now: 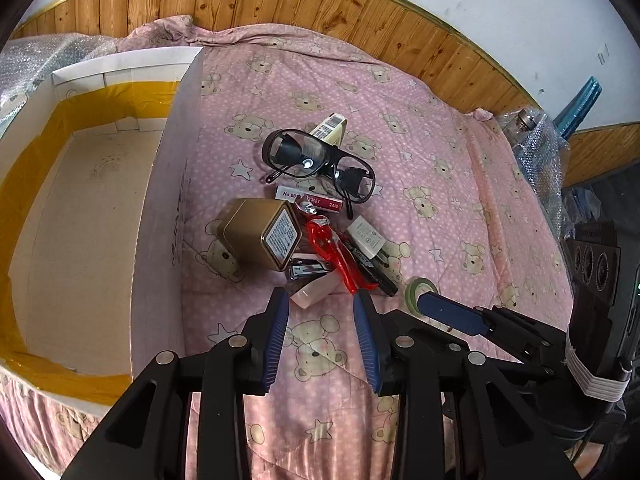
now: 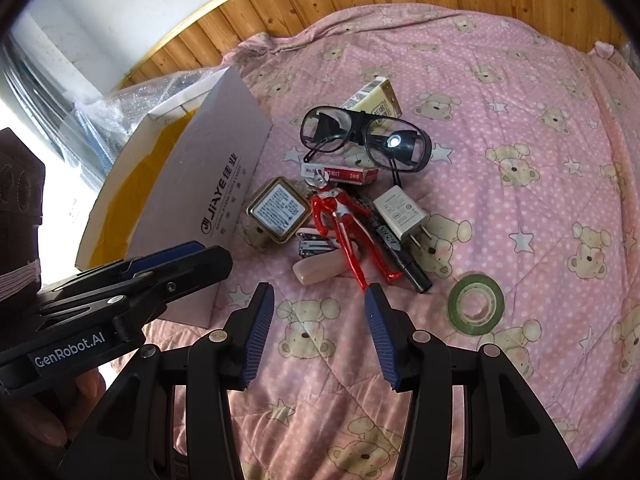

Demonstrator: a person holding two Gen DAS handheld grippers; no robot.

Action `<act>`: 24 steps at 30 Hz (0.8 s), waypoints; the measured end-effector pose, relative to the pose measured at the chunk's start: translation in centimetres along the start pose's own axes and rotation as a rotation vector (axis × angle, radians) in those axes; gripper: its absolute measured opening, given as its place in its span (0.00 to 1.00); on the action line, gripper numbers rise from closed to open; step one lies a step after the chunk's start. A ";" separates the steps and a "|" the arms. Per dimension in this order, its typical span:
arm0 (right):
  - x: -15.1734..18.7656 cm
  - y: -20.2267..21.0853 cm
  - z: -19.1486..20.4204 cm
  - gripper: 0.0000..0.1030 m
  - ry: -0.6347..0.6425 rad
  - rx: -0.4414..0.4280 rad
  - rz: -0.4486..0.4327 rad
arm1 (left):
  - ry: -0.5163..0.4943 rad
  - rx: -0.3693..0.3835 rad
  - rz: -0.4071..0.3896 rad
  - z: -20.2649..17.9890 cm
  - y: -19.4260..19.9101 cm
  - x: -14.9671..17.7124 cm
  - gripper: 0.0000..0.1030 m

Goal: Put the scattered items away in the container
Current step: 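Grasp the brown box with the left tool while the right tool grasps the red toy figure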

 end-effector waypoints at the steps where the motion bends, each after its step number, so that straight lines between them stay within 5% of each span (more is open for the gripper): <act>1: -0.1 -0.4 -0.1 0.49 0.001 0.001 0.008 | 0.005 -0.001 0.006 0.3 -0.4 -0.1 0.34; 12: -1.8 -5.2 -1.6 0.49 0.009 0.018 0.071 | -0.011 -0.030 0.053 1.9 -3.6 0.0 0.34; 14: -2.0 -5.8 -2.1 0.40 0.016 0.032 0.080 | -0.001 -0.034 0.059 2.4 -4.1 -0.1 0.34; 16: -1.8 -6.4 -2.9 0.10 0.016 0.036 0.105 | 0.017 -0.042 0.065 3.1 -4.6 -0.2 0.37; 24: -1.6 -3.0 -7.3 0.04 -0.107 0.053 0.039 | 0.053 -0.004 0.099 3.6 -6.7 0.1 0.38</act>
Point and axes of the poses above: each gripper's, at about its wrist camera, not at the fingertips, and y roughly against the way its jaws point, z to its left, x to its underside, the point moved 8 cm from there along -y, roughly the way its jaws point
